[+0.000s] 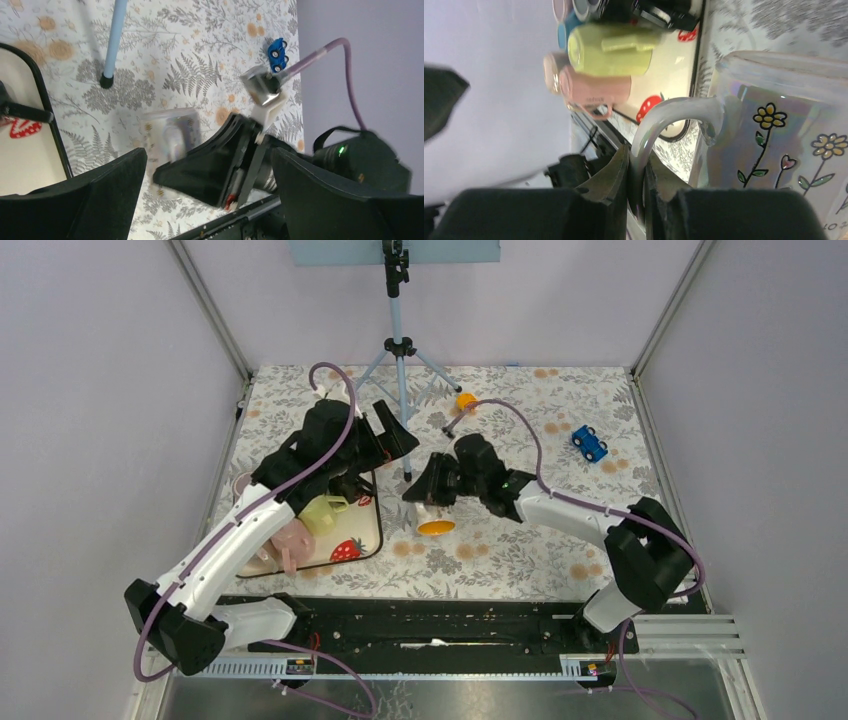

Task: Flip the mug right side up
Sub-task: Turn over the cup on the tray.

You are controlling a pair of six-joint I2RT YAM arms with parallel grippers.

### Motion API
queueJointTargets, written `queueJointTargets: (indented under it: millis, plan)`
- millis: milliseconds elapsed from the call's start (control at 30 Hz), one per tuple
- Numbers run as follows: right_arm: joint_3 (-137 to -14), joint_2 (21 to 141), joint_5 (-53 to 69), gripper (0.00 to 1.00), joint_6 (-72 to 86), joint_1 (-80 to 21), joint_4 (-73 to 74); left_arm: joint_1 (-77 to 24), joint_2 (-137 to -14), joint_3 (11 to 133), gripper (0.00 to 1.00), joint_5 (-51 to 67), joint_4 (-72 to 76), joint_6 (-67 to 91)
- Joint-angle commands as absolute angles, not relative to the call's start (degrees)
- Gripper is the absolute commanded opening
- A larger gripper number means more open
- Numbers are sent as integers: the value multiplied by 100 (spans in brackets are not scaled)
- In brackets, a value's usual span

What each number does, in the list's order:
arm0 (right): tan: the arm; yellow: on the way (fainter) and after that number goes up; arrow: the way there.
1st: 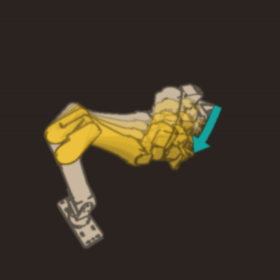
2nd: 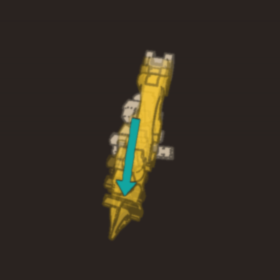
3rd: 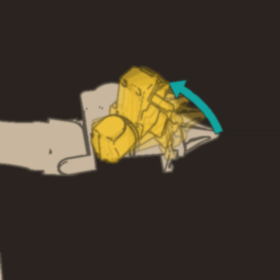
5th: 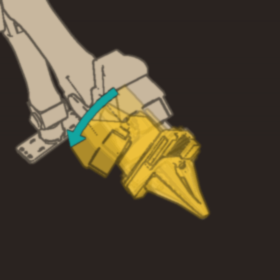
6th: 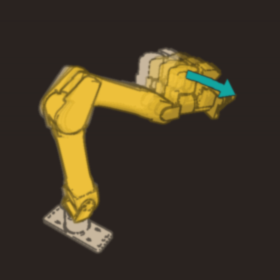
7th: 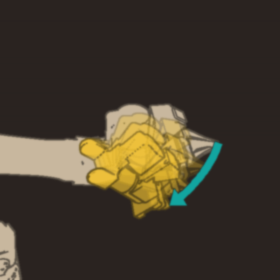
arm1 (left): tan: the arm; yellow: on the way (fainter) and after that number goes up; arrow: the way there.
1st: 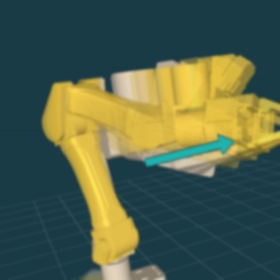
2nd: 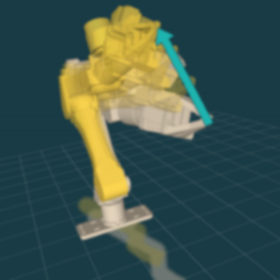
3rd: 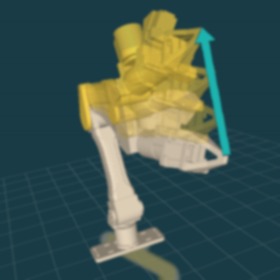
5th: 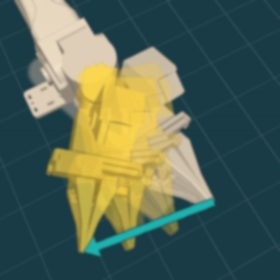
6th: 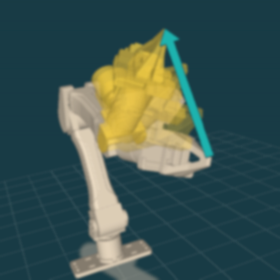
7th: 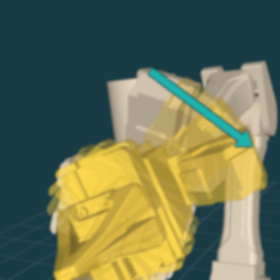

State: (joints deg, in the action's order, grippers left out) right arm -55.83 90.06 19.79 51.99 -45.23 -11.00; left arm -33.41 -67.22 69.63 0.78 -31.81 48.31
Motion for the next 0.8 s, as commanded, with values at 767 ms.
queueJointTargets:
  millis: [767]
  plan:
    - [-7449,10622,4432,0,8860,-2266,-87,-3839,-6983,5579,99,-603,-1365,4003]
